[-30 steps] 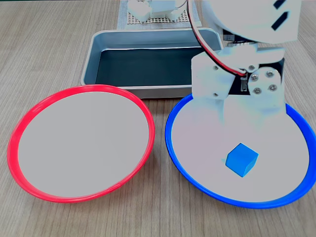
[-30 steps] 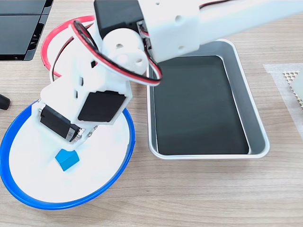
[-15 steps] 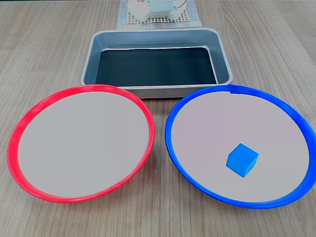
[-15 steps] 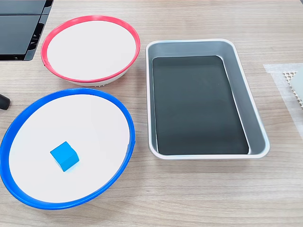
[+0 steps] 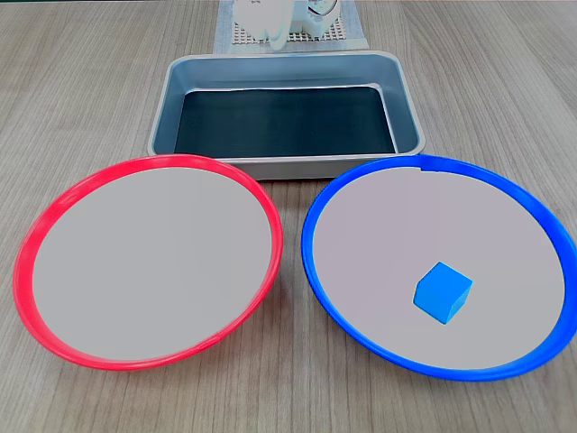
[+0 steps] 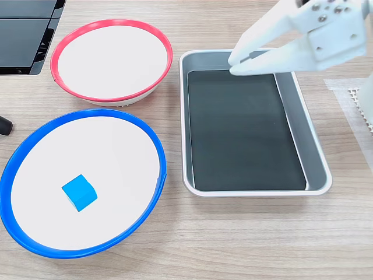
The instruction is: Move a blue block from tray to blue dish
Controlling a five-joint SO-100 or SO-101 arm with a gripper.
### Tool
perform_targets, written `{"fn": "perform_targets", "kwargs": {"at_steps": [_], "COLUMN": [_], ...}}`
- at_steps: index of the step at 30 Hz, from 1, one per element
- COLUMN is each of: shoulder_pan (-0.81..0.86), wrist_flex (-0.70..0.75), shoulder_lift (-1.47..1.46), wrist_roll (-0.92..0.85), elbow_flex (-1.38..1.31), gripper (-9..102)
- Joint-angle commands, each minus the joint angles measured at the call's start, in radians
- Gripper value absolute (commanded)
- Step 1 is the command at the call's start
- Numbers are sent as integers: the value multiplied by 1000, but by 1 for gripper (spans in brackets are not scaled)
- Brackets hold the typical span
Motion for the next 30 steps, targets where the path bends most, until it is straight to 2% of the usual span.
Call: {"fn": "perform_targets", "kwargs": {"at_steps": [1,5,13,30], "shoulder_pan": [8,9,11,-3], "wrist_flex": [-25,-18,189,189], "shoulder_lift": [74,123,216,216], "wrist_roll": [-8,-9,8,8], "elbow_flex": [74,130,144,144], "gripper": [0,0,0,0]}}
